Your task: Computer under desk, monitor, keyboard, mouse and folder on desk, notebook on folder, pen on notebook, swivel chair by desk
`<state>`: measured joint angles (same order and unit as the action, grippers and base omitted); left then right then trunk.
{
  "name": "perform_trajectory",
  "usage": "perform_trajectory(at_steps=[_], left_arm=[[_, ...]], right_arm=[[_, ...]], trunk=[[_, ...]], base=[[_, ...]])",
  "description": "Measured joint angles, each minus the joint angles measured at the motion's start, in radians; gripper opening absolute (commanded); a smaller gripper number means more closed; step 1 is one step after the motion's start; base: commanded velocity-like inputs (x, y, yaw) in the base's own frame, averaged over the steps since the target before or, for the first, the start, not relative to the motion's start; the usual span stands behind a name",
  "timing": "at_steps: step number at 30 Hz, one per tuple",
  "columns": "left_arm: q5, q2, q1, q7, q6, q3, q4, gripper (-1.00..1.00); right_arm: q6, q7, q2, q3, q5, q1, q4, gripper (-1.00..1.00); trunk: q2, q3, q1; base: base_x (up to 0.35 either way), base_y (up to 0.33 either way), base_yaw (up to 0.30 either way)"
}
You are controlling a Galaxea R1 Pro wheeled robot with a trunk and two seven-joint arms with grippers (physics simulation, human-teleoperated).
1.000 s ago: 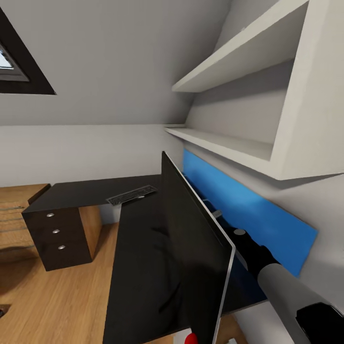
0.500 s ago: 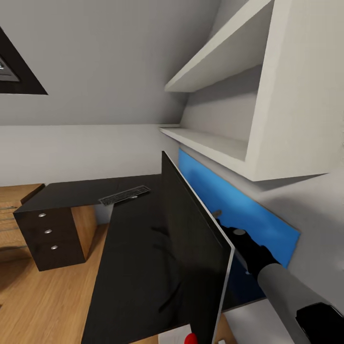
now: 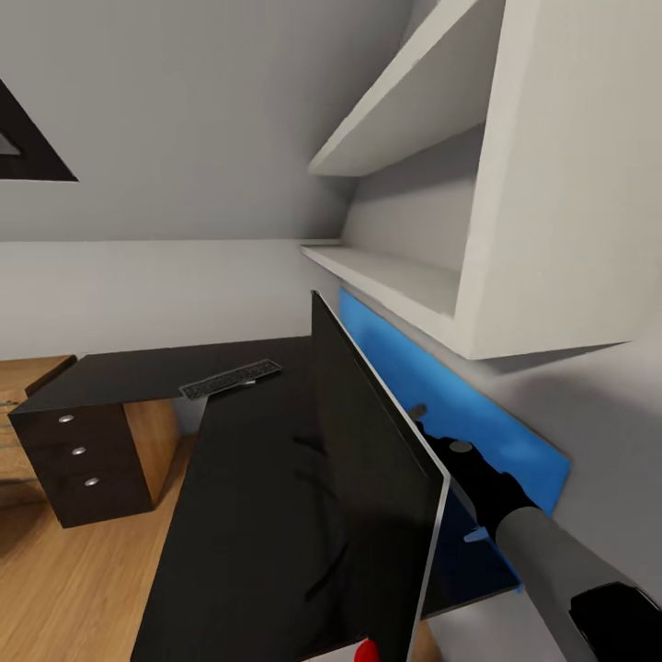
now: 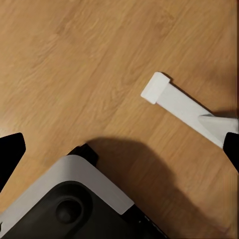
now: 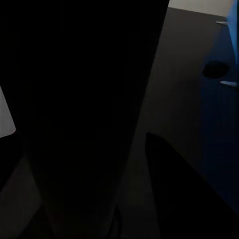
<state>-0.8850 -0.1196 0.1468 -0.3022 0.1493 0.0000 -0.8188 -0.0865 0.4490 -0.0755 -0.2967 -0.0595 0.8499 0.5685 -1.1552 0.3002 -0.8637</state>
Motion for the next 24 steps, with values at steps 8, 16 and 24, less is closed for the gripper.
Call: perform_trajectory(at_steps=[8, 16, 24], left_arm=[[0.000, -0.001, 0.000, 0.004, 0.002, 0.001, 0.001, 1.00], [0.001, 0.000, 0.000, 0.008, 0.003, 0.043, 0.001, 1.00], [0.001, 0.001, 0.000, 0.012, 0.001, 0.063, 0.001, 1.00]], right_arm=[[0.000, 0.000, 0.000, 0.000, 0.000, 0.000, 0.000, -1.00], [0.000, 0.000, 0.001, 0.000, 0.000, 0.000, 0.000, -1.00], [0.000, 0.000, 0.001, 0.000, 0.000, -0.001, 0.000, -1.00]], trunk=[[0.000, 0.000, 0.000], [0.000, 0.000, 0.000], [0.000, 0.000, 0.000]], base=[[0.039, -0.041, 0.000], [0.006, -0.006, 0.000], [0.000, 0.000, 0.000]])
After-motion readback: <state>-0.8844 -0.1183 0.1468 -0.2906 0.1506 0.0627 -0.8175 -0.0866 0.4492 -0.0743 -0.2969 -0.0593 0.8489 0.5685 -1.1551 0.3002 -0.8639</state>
